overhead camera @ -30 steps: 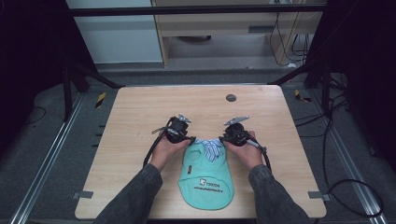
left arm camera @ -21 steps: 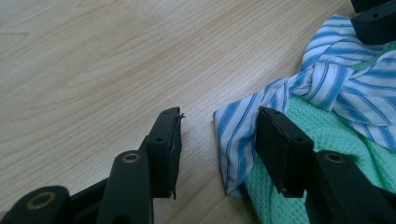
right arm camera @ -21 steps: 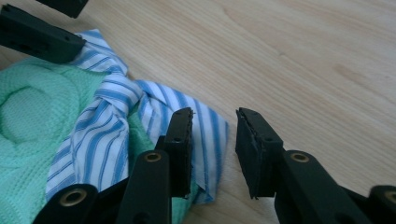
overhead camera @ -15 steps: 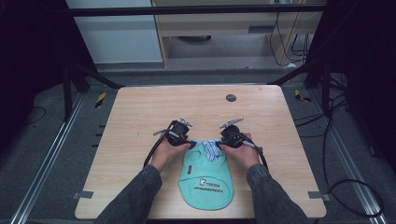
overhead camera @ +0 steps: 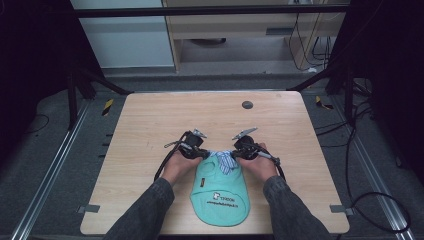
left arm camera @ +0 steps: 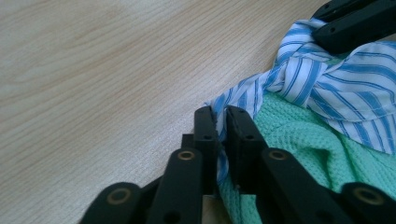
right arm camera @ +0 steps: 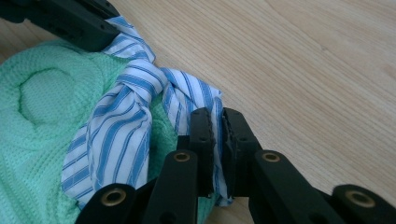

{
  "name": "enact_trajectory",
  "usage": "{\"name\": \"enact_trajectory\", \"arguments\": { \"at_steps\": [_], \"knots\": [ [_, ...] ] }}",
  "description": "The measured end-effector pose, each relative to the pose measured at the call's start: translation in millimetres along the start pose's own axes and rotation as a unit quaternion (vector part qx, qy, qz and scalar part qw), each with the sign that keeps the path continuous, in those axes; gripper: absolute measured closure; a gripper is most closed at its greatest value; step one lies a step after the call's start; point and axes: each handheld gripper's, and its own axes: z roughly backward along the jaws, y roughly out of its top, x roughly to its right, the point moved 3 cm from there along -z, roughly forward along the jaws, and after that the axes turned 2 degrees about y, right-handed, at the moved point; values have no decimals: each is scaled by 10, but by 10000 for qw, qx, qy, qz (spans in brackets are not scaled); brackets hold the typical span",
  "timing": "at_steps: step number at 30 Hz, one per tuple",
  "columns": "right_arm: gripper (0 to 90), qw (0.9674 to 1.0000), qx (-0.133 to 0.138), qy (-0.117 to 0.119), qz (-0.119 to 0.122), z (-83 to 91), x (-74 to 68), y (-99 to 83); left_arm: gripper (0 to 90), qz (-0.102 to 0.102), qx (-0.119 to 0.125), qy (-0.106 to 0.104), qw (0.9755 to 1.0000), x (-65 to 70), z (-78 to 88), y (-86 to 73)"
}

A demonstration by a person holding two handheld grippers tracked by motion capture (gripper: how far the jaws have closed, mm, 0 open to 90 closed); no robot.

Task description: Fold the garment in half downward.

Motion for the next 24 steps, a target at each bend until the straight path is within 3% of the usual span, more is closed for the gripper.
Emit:
{"name": "enact_trajectory", "arguments": {
  "at_steps": [6, 15, 24],
  "knots": [
    [840, 9996, 195, 65, 178, 149, -1, 22, 858, -154, 117, -21, 9998, 27, 100, 41],
    [840, 9975, 443, 113, 544, 505, -105, 113, 861, -444, 366, -3, 9983, 116, 407, 185],
    [843, 9961, 540, 128, 688, 693, -109, 194, 861, -665, 456, -22, 9967, 164, 612, 299]
  ]
}}
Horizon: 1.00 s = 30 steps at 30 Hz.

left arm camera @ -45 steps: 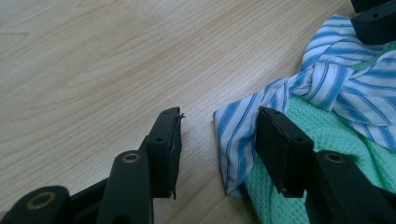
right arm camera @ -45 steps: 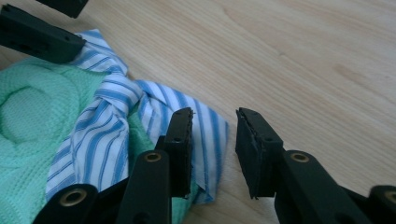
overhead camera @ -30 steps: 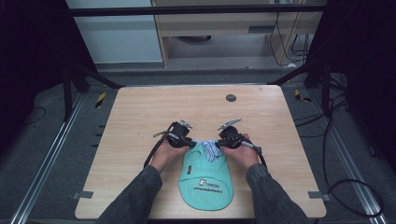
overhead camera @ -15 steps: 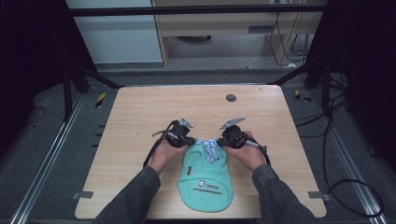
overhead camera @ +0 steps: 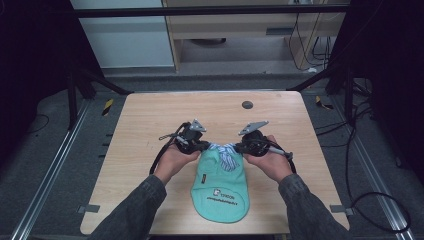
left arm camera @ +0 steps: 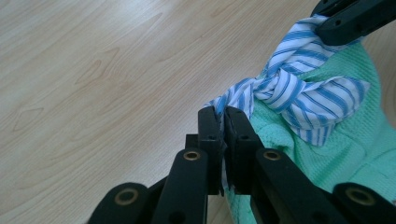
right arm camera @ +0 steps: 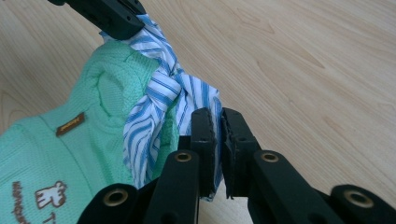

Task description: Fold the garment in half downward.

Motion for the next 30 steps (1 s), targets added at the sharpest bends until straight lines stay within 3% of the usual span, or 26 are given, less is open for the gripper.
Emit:
{"name": "enact_trajectory", "arguments": {
  "at_steps": [5, 14, 30],
  "knots": [
    [843, 9999, -4, 25, 105, 65, -18, 44, 862, -133, -19, 13, 9999, 10, 66, 37],
    [844, 9996, -29, 138, 253, 129, -63, 55, 862, -132, 16, -153, 9998, 0, 131, 25],
    [844, 9986, -160, 188, 474, 136, -93, 155, 862, -237, -19, -136, 9996, -33, 209, 32]
  ]
}}
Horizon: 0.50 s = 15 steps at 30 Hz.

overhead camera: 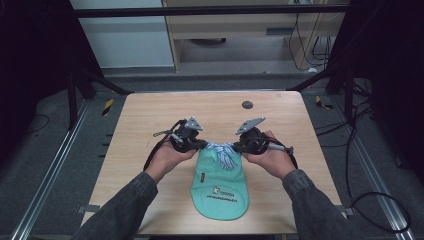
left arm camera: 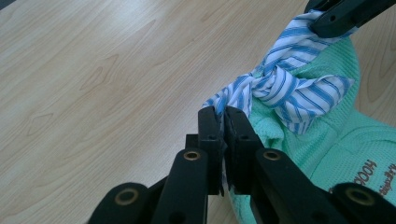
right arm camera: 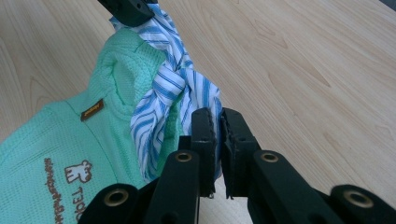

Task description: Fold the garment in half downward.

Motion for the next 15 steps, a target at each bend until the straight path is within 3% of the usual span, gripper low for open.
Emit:
{"name": "enact_trajectory", "arguments": {
  "at_steps": [15],
  "knots": [
    [845, 9996, 12, -122, 243, 160, -97, 153, 862, -26, 41, 139, 9999, -9, 214, 131]
  ]
}}
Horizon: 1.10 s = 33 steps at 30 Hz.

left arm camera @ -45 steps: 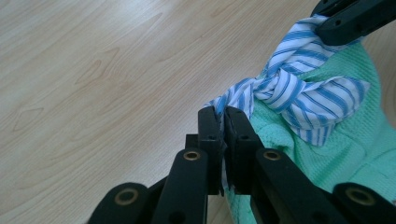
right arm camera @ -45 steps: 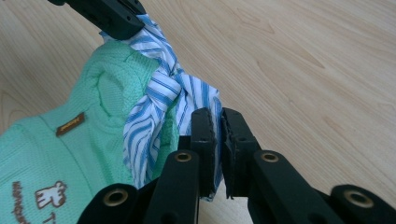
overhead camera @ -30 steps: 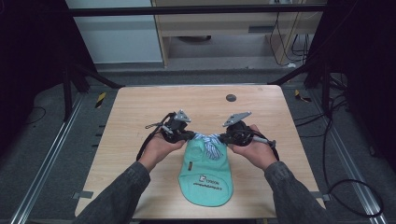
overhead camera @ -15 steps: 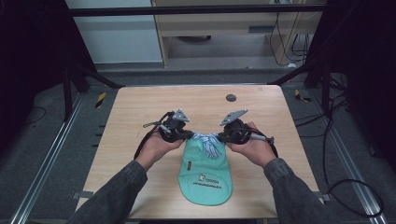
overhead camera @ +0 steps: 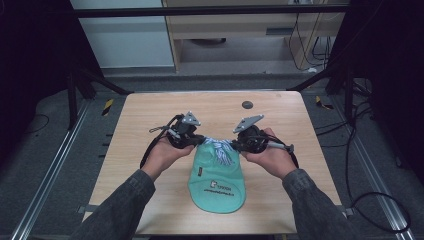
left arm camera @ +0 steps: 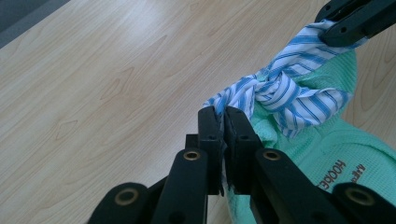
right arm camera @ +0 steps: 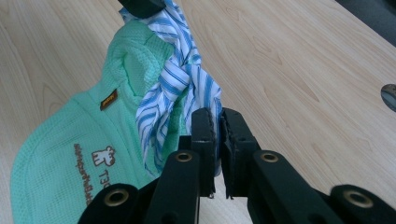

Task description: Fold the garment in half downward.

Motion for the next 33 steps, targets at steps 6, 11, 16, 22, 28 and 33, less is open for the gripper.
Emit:
{"name": "enact_trajectory", "arguments": {
  "at_steps": [6, 11, 16, 22, 28, 33],
  "knots": [
    [846, 9999, -71, -51, 86, 2, 4, 52, 862, -12, 52, 71, 10000, -10, 42, 22],
    [846, 9999, -12, -114, 124, 35, -3, 112, 861, 30, 90, 103, 9999, -51, 88, 35],
    [846, 9997, 7, -130, 195, 38, -21, 163, 861, 39, 114, 141, 9998, -83, 128, 41],
    [846, 9997, 18, -168, 183, 11, 24, 191, 860, 66, 106, 166, 9998, -120, 117, 45],
    [846, 9996, 20, -216, 153, 4, 46, 201, 862, 63, 140, 189, 9997, -132, 132, 90],
    [846, 9996, 57, -239, 128, 25, 73, 213, 861, 67, 218, 199, 9995, -143, 136, 113]
  ]
}}
